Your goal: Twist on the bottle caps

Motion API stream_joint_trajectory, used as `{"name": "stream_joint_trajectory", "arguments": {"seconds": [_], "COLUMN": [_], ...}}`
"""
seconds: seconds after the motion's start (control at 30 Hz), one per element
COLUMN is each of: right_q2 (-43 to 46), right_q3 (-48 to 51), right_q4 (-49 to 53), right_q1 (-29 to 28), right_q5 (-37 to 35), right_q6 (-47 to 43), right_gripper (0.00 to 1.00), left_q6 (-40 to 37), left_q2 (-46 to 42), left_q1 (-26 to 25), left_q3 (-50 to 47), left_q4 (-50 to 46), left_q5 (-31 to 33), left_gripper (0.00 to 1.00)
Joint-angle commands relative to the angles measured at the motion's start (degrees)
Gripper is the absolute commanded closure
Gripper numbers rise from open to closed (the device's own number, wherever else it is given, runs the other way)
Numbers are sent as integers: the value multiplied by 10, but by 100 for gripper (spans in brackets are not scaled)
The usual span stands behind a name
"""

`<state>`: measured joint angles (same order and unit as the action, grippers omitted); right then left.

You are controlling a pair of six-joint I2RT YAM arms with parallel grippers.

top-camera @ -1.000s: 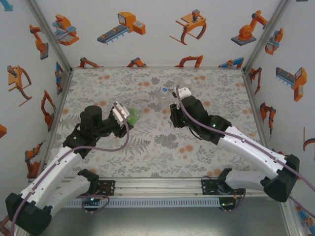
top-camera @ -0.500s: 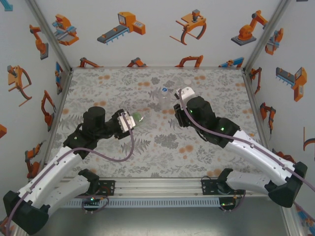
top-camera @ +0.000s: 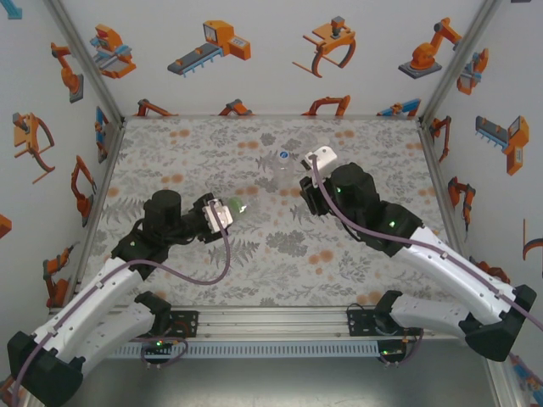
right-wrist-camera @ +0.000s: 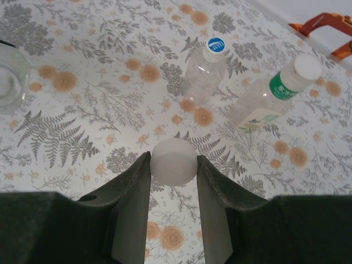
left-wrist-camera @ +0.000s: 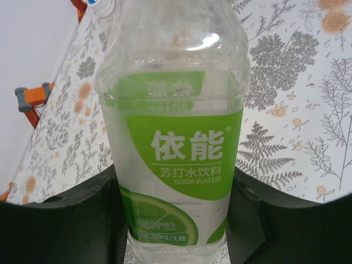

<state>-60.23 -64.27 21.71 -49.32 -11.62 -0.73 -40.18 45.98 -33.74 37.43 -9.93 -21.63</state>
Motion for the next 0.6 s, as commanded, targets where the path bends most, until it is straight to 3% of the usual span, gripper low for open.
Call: {"name": "stream_joint_trajectory", "arguments": {"seconds": [0.0, 0.27, 0.57], "right_q2": [16, 29, 13], "right_q3": [-24, -31, -20], "right_q4": [-9, 11, -21], "right_q1": [-3, -3, -3], "right_q5": [67, 224, 391], "right_q6": [-57, -175, -202], "right_gripper": [100, 100, 100], "left_q6": [-11, -25, -39], "left_q2": [-6, 2, 11], "left_q1": [-2, -2, -5], "left_q3": [-1, 8, 23], "left_q4": [17, 3, -32], "left_q5": [-44, -76, -111], "left_gripper": [100, 100, 100]}}
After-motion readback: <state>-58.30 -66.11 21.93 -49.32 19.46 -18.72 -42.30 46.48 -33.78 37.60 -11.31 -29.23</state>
